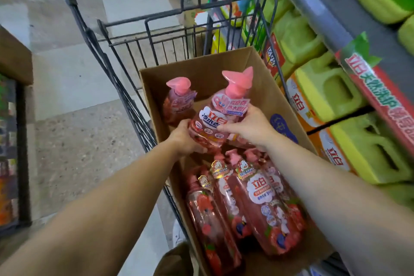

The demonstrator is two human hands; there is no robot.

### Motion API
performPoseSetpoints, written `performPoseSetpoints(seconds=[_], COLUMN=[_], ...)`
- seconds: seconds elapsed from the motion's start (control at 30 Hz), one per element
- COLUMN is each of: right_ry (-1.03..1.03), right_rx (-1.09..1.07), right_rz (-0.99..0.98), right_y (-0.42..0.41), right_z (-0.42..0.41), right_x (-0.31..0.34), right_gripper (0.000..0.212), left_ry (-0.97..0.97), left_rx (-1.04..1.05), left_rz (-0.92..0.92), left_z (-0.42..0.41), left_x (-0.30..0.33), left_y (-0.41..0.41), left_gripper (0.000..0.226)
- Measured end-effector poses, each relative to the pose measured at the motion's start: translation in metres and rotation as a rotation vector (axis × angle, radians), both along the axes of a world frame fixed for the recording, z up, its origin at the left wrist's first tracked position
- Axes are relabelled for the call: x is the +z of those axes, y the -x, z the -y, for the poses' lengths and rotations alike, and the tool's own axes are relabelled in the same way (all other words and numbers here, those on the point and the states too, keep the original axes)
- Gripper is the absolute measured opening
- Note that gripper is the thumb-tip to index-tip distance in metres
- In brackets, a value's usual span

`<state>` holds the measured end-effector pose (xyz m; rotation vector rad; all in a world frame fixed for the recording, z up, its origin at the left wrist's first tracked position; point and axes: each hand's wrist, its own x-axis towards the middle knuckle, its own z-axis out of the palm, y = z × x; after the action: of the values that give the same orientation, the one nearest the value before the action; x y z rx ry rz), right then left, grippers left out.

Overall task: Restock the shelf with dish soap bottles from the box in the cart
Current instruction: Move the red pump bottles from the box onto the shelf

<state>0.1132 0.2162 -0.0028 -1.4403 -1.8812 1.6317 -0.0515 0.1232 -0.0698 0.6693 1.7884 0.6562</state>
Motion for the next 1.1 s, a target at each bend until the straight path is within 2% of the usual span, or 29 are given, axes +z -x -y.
performPoseSetpoints(seconds=[0.07,0.13,0.2,0.27,0.37,0.47,0.57,0.63,0.7,0.83,0.93,0.97,1.03,1.1], right_ry=[-0.008,-0.024,-0.059,-0.087,-0.150,-0.232,-0.308,-0.388,-0.417,-0.538,-0.641,-0.661,-0.723,-0.802], right_rx=[0.011,-0.007,-0.034,-0.080,-0.184,-0.296,-0.406,-0.445,-0.474,-0.586,-0.713,-0.779,-0.928,-1.063], right_rz=[-0.015,-0.030,-0.058,-0.083,-0.119,-0.133,-0.133,-0.088,-0.082,-0.005,0.040,0.037,0.028,0.027], right_y=[-0.018,-0.039,-0.059,-0.078,-0.115,-0.160,-0.212,-0.250,-0.291,-0.390,-0.464,-0.489,-0.533,-0.573], right_z=[0.000,0.005,0.013,0.022,0.037,0.062,0.098,0.129,0.168,0.274,0.356,0.383,0.438,0.488], right_x=[0.028,0.054,0.077,0.104,0.140,0.173,0.199,0.212,0.226,0.256,0.284,0.293,0.316,0.341], right_gripper=[0.042,0.039,0.039,0.040,0.041,0.046,0.041,0.044,0.057,0.071,0.072,0.077,0.086,0.080], left_ry=[-0.101,-0.208,-0.246,-0.265,-0.298,-0.330,-0.354,-0.380,-0.410,-0.479,-0.535,-0.557,-0.598,-0.670], left_rx=[-0.074,-0.242,-0.355,-0.415,-0.502,-0.625,-0.689,-0.747,-0.817,-0.984,-1.100,-1.138,-1.232,-1.327], left_rz=[0.139,0.296,0.390,0.439,0.474,0.475,0.443,0.467,0.483,0.442,0.413,0.418,0.437,0.437], left_z=[0.002,0.002,0.002,0.000,-0.005,-0.005,0.007,0.024,0.048,0.118,0.168,0.186,0.223,0.256], left_x=[0.019,0.038,0.063,0.087,0.117,0.149,0.179,0.192,0.202,0.233,0.259,0.271,0.301,0.332], left_y=[-0.001,-0.005,-0.016,-0.035,-0.072,-0.117,-0.170,-0.213,-0.261,-0.365,-0.446,-0.473,-0.529,-0.582], left_gripper=[0.079,0.056,0.048,0.052,0.039,0.043,0.038,0.046,0.050,0.027,0.060,0.060,0.045,0.044])
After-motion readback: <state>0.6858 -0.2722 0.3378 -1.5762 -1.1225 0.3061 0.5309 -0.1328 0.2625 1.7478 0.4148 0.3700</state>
